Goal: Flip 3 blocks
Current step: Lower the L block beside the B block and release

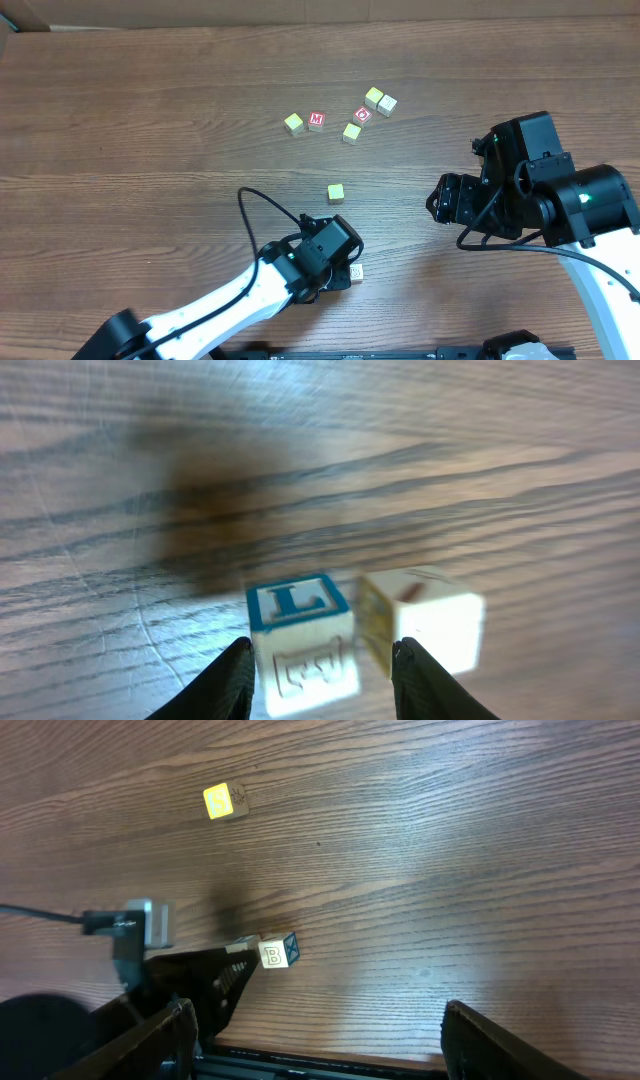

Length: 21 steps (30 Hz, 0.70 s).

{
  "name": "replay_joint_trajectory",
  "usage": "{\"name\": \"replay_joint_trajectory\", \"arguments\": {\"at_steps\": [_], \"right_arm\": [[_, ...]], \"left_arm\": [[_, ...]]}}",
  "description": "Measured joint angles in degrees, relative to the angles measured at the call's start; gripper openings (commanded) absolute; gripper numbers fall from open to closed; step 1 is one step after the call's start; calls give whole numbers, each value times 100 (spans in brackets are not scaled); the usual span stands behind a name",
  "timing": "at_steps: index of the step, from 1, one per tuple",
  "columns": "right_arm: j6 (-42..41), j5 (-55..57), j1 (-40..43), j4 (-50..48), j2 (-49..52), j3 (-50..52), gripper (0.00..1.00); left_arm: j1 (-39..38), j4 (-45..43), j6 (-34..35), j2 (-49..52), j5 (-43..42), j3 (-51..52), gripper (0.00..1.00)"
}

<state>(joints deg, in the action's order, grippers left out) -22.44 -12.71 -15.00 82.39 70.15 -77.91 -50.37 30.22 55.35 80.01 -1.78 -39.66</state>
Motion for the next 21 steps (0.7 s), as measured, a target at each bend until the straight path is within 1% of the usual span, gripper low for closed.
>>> {"name": "replay_joint_trajectory", "arguments": {"at_steps": [4,5,6,7,13,17,21], "right_arm": [[-2,-2,0,-2,0,0,79],[-2,-4,0,0,0,0,79],[-2,-2,0,-2,0,0,79],[-2,-2,2,0,0,0,79],[0,0,2,-7,0,0,79],[0,-2,0,0,0,0,79],[-4,-4,0,-4,0,0,79]], "left_arm": [[0,216,0,-492,33,0,36],[0,317,0,-619,42,0,25],[0,398,11,-691,59,0,17],[0,540,35,-780,98,-2,5],[129,1486,216,-874,282,0,4],[341,1563,278,-804,348,0,4],[551,1287,225,-514,332,0,4]]}}
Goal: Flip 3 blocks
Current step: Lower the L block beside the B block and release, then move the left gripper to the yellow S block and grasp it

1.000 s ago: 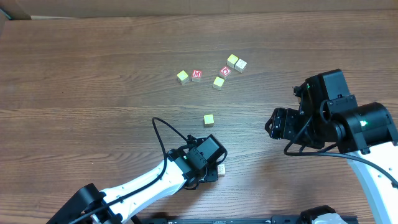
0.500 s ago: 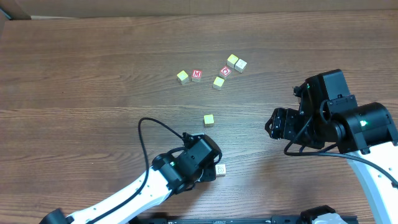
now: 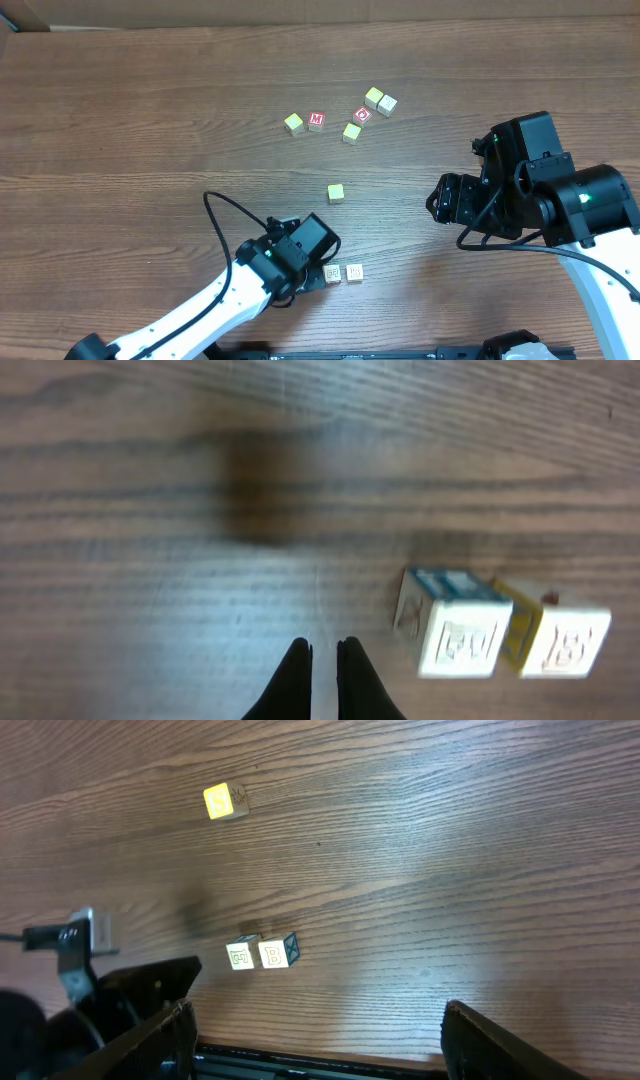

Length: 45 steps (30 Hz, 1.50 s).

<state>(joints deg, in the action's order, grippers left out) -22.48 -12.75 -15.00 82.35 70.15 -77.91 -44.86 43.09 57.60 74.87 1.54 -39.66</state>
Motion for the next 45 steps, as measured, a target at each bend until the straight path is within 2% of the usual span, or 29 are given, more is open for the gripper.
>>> {"name": "replay_joint_trajectory", "arguments": {"at_steps": [12,45], "right_arm": [[4,-9,2,17,0,0,79],[4,-35,0,15,0,0,79]], "left_arm": [[103,-743,-251,846,-503,0,4],[103,-1060,-225,868,-861,0,4]]}}
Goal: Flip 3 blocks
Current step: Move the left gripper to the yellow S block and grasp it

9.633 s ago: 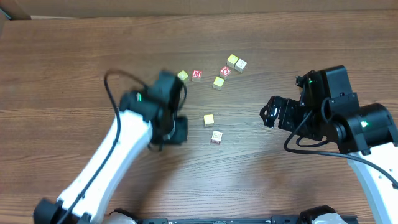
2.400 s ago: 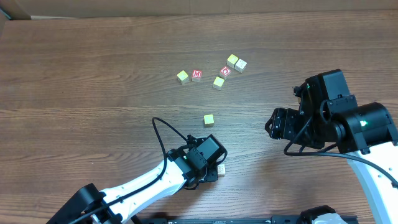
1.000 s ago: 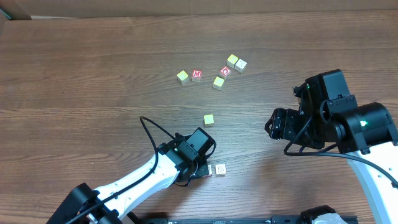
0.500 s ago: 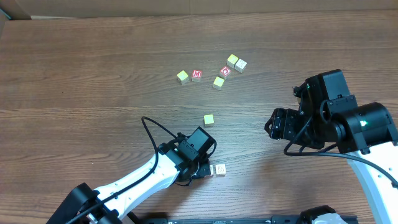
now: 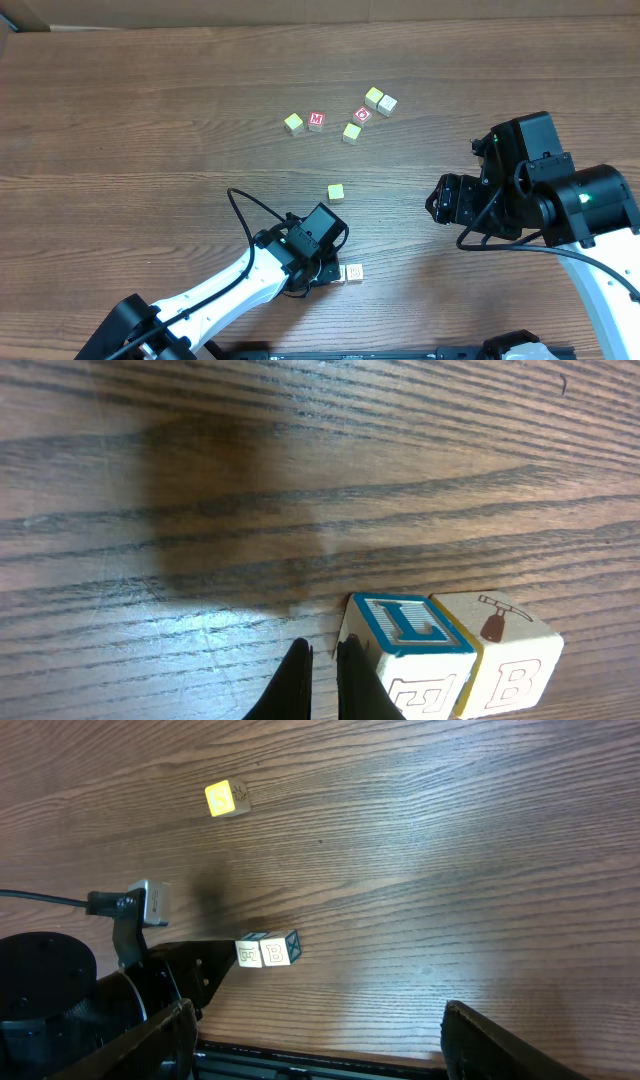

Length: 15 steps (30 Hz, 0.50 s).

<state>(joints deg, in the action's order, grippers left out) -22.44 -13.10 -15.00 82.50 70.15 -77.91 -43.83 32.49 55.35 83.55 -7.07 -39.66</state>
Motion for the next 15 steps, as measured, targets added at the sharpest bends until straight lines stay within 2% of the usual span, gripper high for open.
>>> {"name": "replay_joint_trajectory", "arguments": {"at_steps": [15], "right_arm": [[0,-2,2,20,0,0,79]], "left_arm": [[-44,66,428,0,-131,0,4]]}}
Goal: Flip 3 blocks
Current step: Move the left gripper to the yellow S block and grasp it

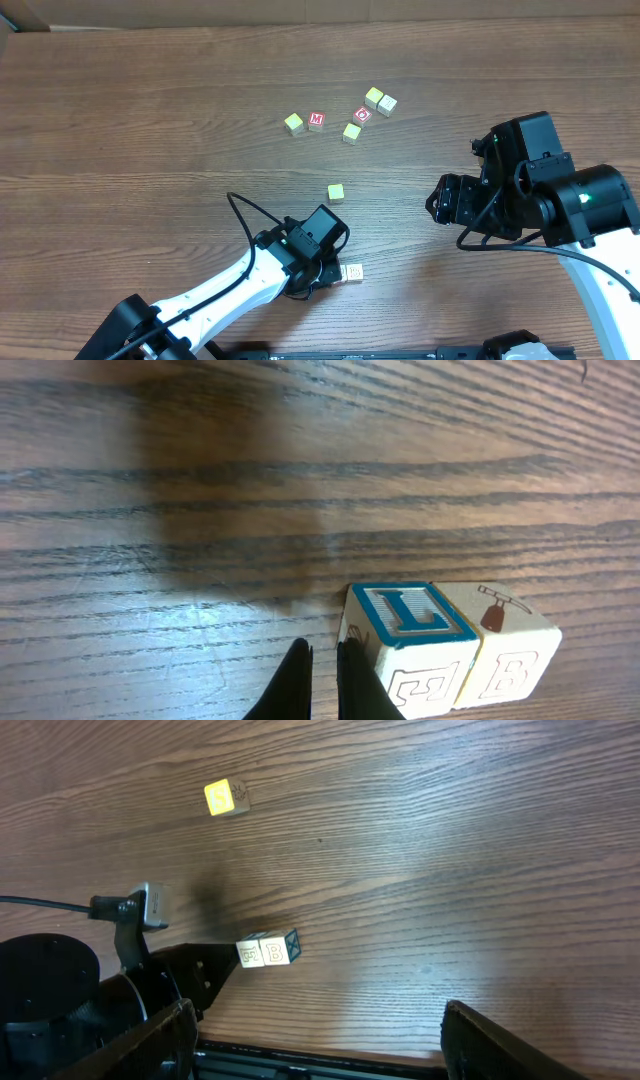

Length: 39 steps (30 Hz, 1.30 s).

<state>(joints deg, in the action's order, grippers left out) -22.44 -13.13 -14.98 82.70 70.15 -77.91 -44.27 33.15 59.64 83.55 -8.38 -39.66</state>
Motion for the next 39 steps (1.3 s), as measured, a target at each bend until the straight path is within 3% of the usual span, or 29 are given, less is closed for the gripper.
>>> {"name": "replay_joint_trajectory", "arguments": {"at_steps": [6,14,16,18,21,24,30,39], "right_arm": [[0,2,0,37,0,0,79],[-4,2,0,42,0,0,79],[-2,2,-2,39,0,0,79],[-2,2,-2,42,0,0,79],[-2,4,-2,42,0,0,83],[2,4,-2,20,0,0,84],[4,2,-2,-46,0,0,84],[4,2,-2,-66,0,0,84]], "left_arm": [[0,37,26,0,66,0,4],[107,79,-256,0,138,0,15],[184,94,-472,0,162,-7,24],[278,127,-710,0,201,-68,42],[476,151,-1233,15,284,-400,55],[723,151,-1832,22,328,-949,61],[1176,181,-2579,208,369,-1733,65],[1314,195,-3032,1818,271,-2459,64]]}}
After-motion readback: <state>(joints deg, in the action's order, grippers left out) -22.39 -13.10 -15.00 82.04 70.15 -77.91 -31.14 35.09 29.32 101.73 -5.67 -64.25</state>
